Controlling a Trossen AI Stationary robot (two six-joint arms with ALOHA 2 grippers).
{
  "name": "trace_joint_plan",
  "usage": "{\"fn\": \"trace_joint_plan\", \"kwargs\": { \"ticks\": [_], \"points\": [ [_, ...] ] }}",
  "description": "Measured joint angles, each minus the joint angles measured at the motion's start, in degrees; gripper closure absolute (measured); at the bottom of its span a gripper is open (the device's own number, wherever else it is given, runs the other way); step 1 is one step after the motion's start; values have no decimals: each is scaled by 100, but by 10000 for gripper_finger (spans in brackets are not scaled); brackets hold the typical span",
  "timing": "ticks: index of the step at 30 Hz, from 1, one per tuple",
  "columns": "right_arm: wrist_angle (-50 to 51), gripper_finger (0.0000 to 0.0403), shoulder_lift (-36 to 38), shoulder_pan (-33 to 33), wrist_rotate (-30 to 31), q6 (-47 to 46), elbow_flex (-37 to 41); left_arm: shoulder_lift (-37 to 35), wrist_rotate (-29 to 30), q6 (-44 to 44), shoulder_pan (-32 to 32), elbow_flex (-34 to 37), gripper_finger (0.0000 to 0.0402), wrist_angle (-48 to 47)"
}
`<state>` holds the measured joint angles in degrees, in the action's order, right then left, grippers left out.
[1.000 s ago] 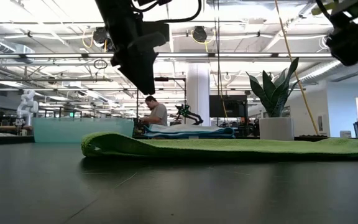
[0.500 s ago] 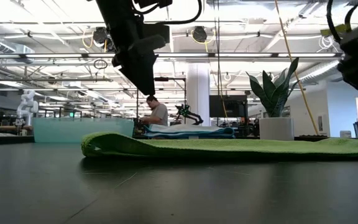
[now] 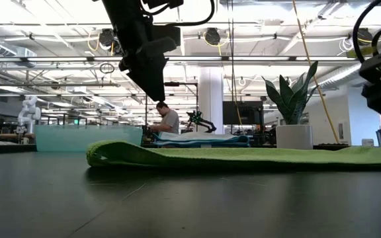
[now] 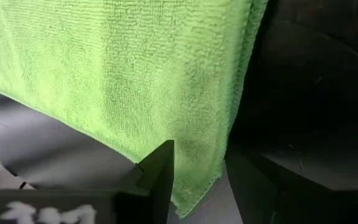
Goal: Fold microfiber towels
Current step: Fold the green microfiber towel
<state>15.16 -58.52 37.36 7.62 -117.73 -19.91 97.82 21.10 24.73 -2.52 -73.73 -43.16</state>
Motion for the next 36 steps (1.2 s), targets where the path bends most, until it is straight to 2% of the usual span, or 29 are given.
{"fn": "trace_joint_plan", "kwargs": {
  "ticks": [10, 13, 17, 19, 29, 36],
  "points": [
    [-80, 274, 13, 0, -1, -105, 187, 0, 0, 22, 0, 0, 250, 20],
    [-53, 305, 12, 0, 3, -33, 191, -2, 0, 22, 0, 0, 250, 20],
    [7, 378, 2, 0, -14, 87, 200, 0, 0, 88, 0, 0, 250, 20],
    [16, 394, 2, 0, -5, 168, 202, 0, 0, 92, 0, 0, 250, 20],
    [203, 401, -2, -63, 111, 229, 134, -2, -11, 282, -15, 0, 250, 17],
    [1320, 402, -5, -380, 143, 817, -637, 0, -20, 277, -15, 0, 250, -4]
  ]
}}
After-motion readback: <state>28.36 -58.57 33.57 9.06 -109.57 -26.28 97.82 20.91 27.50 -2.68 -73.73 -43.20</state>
